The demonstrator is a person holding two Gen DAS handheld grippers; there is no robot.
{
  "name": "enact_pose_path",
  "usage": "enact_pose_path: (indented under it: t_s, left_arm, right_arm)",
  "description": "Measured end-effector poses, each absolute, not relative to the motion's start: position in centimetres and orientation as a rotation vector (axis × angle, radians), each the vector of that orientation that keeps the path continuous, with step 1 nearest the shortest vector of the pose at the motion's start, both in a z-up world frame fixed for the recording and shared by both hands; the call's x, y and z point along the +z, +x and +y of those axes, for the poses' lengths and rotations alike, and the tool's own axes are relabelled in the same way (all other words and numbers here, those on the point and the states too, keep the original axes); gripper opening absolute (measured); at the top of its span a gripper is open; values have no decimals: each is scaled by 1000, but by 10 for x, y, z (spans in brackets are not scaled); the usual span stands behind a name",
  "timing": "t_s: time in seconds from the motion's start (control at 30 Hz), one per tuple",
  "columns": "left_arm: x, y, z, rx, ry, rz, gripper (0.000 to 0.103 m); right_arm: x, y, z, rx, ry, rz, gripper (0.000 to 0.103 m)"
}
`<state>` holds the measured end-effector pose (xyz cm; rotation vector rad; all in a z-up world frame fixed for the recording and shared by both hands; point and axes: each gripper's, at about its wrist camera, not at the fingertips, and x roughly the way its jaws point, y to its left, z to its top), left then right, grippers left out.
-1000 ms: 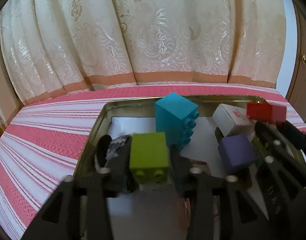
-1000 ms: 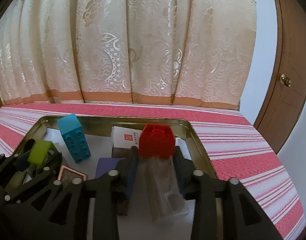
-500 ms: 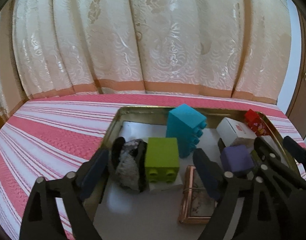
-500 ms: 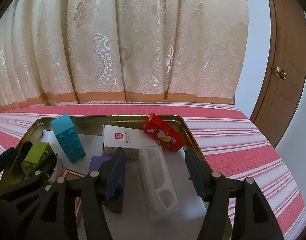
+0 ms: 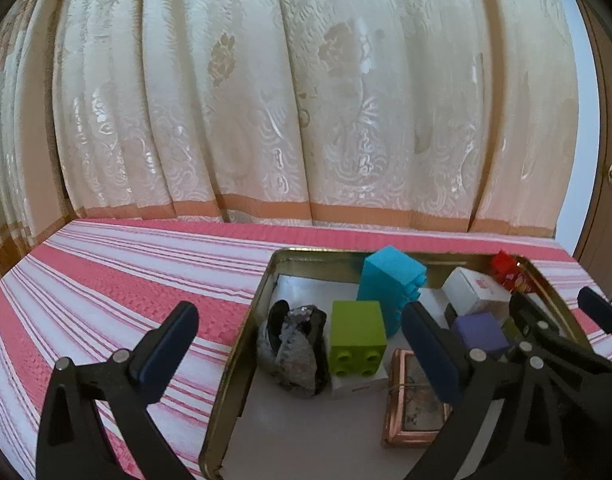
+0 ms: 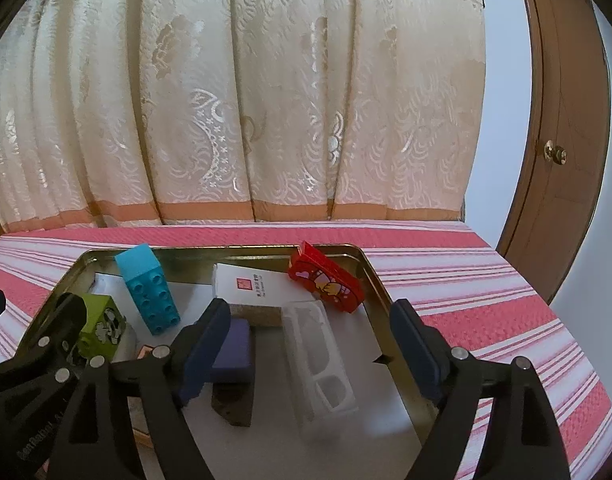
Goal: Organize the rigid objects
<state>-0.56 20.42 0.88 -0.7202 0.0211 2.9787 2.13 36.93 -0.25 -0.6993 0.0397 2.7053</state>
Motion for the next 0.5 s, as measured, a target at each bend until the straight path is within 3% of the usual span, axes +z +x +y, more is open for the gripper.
enact_pose_path:
  t_s: [0.17,0.5]
  left_arm:
    - [10,0,201,2979,-674,-4,103]
    - [14,10,199,2963,-609,-1,103]
  right_arm:
    - [-2,28,369,2706,-655,57,90]
    - [-1,37,366,2706,-616,96,91]
